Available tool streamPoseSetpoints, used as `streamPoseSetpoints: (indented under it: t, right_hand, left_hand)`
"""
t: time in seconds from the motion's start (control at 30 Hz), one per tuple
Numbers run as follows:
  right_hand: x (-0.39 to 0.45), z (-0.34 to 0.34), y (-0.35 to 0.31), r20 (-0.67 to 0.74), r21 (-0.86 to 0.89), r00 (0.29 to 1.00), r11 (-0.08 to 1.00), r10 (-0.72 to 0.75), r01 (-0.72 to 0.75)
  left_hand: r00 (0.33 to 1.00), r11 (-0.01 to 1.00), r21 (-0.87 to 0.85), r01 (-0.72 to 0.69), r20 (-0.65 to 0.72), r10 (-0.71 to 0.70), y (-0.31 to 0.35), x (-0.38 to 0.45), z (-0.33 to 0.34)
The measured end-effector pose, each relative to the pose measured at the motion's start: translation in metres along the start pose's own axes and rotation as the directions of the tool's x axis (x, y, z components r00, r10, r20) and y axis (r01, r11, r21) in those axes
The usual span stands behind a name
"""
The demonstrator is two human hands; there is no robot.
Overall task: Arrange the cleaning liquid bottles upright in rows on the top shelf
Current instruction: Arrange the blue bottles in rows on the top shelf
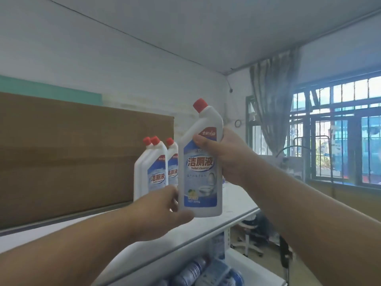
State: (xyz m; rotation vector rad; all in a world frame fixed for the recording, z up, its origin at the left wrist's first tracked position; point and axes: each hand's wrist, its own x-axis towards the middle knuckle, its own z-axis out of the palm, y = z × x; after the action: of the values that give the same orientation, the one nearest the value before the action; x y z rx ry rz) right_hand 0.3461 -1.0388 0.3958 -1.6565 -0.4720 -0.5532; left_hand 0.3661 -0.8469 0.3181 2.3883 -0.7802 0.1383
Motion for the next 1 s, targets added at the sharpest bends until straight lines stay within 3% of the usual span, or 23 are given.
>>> streamPoseSetpoints:
  t: [0.33,0.53,0.77,0.87,1.0]
  right_hand:
    - [0.073,-0.03,0.09,0.183,0.086,0.983,0.996,0.019,-0.035]
    - [0.121,-0.032,0.151,0.339,0.155,0.936,0.976,0.093,-0.153]
    - [0.144,-0.031,0.183,0.431,0.233,0.898,0.951,0.088,-0.204]
    - [0.138,-0.036,0.192,0.445,0.067,0.895,0.995,0.033,-0.07]
    - [0.125,-0.041,0.212,0.582,-0.164,0.808,0.986,0.088,0.011]
  left_hand:
    - [0.958,0.931,0.229,0.284,-0.097,-0.269,0.0,0.073,0.032]
    - [0.86,0.805,0.309,0.507,-0.239,-0.451,-0.009,0.11,0.07]
    - [0.762,0.674,0.367,0.641,-0.411,-0.501,-0.014,0.12,0.092]
    - [0.751,0.641,0.398,0.656,-0.429,-0.503,-0.011,0.119,0.093]
    - [0.746,0.644,0.388,0.66,-0.439,-0.5,-0.013,0.118,0.094]
